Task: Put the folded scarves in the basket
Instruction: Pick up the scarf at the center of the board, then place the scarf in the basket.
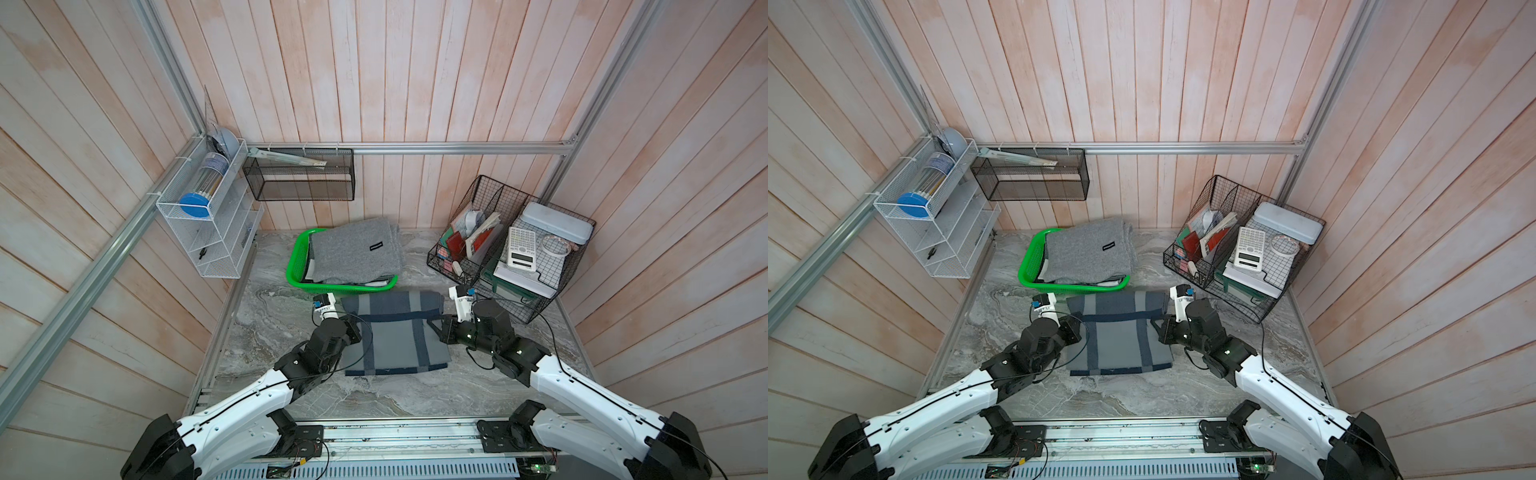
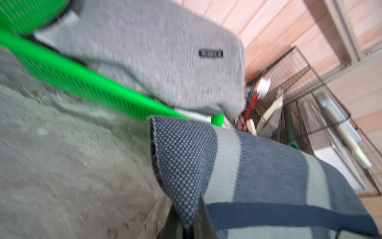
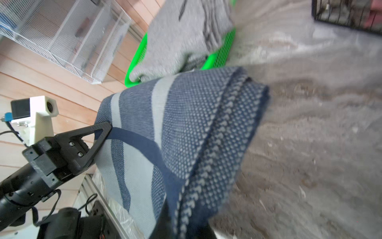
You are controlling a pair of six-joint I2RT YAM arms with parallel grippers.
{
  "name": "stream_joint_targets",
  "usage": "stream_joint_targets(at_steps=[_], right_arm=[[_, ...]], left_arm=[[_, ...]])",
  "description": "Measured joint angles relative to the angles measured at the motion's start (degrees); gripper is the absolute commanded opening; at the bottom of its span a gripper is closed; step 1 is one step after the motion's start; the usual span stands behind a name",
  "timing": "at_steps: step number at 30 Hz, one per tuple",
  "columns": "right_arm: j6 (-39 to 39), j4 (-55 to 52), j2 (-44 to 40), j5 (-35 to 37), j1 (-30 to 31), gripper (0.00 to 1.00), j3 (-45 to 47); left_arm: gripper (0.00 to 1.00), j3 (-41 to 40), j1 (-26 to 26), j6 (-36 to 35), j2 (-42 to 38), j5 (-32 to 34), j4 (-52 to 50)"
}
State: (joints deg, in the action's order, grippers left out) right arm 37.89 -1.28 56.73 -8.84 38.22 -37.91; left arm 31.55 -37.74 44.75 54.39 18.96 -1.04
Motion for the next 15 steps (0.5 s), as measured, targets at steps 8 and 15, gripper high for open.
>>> stream_joint_targets(at_steps=[8,15], right_arm=[[-5.1,1.3,21.2,1.2,-0.8,0.00,-24.4],[-5.4,1.1,41.7,-2.3,-4.2,0.00,-44.0]], left_arm=[[0.00,17.4,18.4,-6.1,10.7,-8.8,-2.2],[0.00,30.0,28.2,-8.9,26.3,-15.1,-2.7]])
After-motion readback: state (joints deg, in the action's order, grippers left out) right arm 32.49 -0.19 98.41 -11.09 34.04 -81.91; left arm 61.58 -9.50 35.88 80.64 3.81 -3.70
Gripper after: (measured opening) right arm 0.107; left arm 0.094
